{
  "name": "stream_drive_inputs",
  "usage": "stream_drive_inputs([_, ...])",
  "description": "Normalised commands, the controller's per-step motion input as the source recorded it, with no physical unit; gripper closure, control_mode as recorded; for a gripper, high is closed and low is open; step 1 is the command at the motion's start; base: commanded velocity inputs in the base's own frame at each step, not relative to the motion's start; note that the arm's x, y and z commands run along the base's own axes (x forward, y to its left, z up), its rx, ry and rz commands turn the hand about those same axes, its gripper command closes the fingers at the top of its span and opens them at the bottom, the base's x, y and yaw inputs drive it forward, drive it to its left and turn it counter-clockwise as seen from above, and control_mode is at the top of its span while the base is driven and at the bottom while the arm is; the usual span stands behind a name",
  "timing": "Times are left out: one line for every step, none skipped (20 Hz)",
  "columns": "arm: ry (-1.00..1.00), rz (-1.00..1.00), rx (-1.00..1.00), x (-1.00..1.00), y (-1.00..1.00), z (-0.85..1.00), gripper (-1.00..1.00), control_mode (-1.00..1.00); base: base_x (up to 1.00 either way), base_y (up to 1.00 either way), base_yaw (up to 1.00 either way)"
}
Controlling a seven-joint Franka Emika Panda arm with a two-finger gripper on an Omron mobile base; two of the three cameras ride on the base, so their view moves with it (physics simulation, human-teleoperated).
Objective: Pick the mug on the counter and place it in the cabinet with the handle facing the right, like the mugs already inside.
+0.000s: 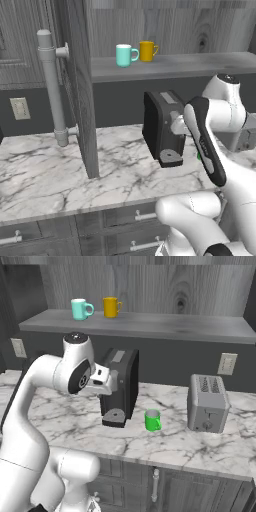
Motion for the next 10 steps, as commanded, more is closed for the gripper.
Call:
stream_drive_inputs([-0.01,0.00,0.00,-0.27,-0.32,-0.28,-1.00,-1.00,0.00,0.00,0.00])
stream_drive_inputs([-0.01,0.00,0.00,-0.25,-0.32,-0.27,-1.00,-1.00,0.00,0.00,0.00])
stream_drive_inputs([-0.01,0.00,0.00,-0.23,-0.33,-0.26,-1.00,-1.00,0.00,0.00,0.00])
stream_drive_inputs([-0.01,0.00,0.00,-0.21,-0.32,-0.26,-1.00,-1.00,0.00,0.00,0.00])
stream_drive_inputs([-0.01,0.00,0.00,-0.19,-0.32,-0.26,-1.00,-1.00,0.00,0.00,0.00])
stream_drive_inputs([0.00,0.00,0.00,-0.16,-0.34,-0.25,-1.00,-1.00,0.00,0.00,0.00])
stream_drive_inputs([0.00,0.00,0.00,-0.16,-0.35,-0.24,-1.00,-1.00,0.00,0.00,0.00])
stream_drive_inputs([-0.01,0.00,0.00,-0.17,-0.36,-0.22,-1.00,-1.00,0.00,0.00,0.00])
stream_drive_inputs([-0.01,0.00,0.00,-0.16,-0.36,-0.21,-1.00,-1.00,0.00,0.00,0.00])
stream_drive_inputs([-0.02,0.00,0.00,-0.18,-0.39,-0.19,-1.00,-1.00,0.00,0.00,0.00])
